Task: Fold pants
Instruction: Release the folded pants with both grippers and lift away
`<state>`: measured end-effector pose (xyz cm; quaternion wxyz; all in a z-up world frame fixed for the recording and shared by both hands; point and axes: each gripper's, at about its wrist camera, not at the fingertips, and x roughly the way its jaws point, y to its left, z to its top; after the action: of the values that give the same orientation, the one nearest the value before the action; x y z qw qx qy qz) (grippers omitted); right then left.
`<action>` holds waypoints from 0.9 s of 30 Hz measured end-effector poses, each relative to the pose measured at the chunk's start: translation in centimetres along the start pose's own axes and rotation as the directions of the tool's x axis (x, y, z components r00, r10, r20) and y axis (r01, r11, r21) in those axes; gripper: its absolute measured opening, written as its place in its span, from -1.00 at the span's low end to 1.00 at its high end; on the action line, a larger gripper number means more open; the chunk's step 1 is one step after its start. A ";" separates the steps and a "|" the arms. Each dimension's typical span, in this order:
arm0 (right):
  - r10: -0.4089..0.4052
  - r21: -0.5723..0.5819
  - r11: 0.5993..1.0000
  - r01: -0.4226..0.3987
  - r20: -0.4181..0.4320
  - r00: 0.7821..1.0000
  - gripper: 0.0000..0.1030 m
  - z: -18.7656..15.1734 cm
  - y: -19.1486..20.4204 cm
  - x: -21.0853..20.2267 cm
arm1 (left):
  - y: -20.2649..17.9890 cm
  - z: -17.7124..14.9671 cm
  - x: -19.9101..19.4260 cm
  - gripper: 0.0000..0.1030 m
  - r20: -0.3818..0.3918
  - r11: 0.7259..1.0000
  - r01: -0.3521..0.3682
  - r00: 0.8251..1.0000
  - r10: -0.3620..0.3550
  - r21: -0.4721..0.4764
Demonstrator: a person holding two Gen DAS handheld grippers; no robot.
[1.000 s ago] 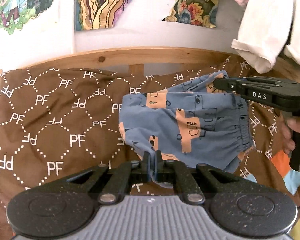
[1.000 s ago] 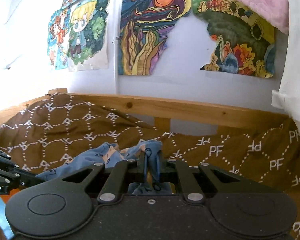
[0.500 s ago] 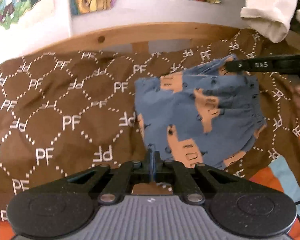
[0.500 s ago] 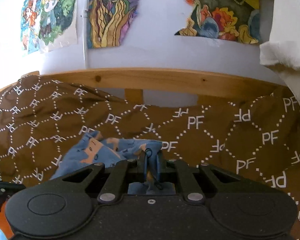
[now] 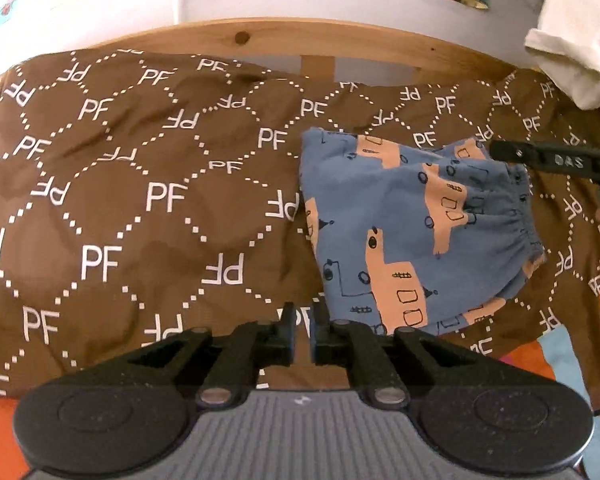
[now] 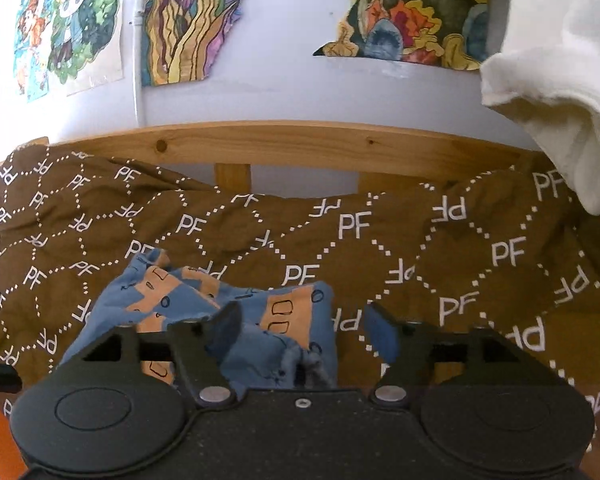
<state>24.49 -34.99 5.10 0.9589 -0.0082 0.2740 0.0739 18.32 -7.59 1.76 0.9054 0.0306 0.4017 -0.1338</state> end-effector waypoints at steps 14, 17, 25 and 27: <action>-0.080 -0.003 0.997 0.080 0.002 0.997 0.99 -1.3 0.9 -2.0 | 0.3 0.6 -1.9 0.84 0.060 0.997 -0.014 0.998 0.019 -0.080; -0.089 0.007 0.996 0.089 -0.001 0.996 0.99 -1.7 1.1 -2.5 | 0.4 0.5 -2.3 1.00 0.079 0.995 -0.036 0.996 0.043 -0.096; -0.087 0.087 0.993 0.083 0.036 0.996 0.99 -3.3 3.0 -6.5 | 0.3 -0.1 -3.3 1.00 0.099 0.991 -0.050 0.993 0.063 -0.127; -0.081 0.075 0.994 0.077 0.053 0.995 0.99 -3.7 3.8 -7.6 | 0.2 -0.4 -3.7 1.00 0.109 0.992 -0.052 0.992 0.065 -0.117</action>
<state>15.60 -32.53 6.06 0.9680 0.0182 0.2490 0.0260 15.75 -6.58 4.22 0.9304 -0.0168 0.3561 -0.0856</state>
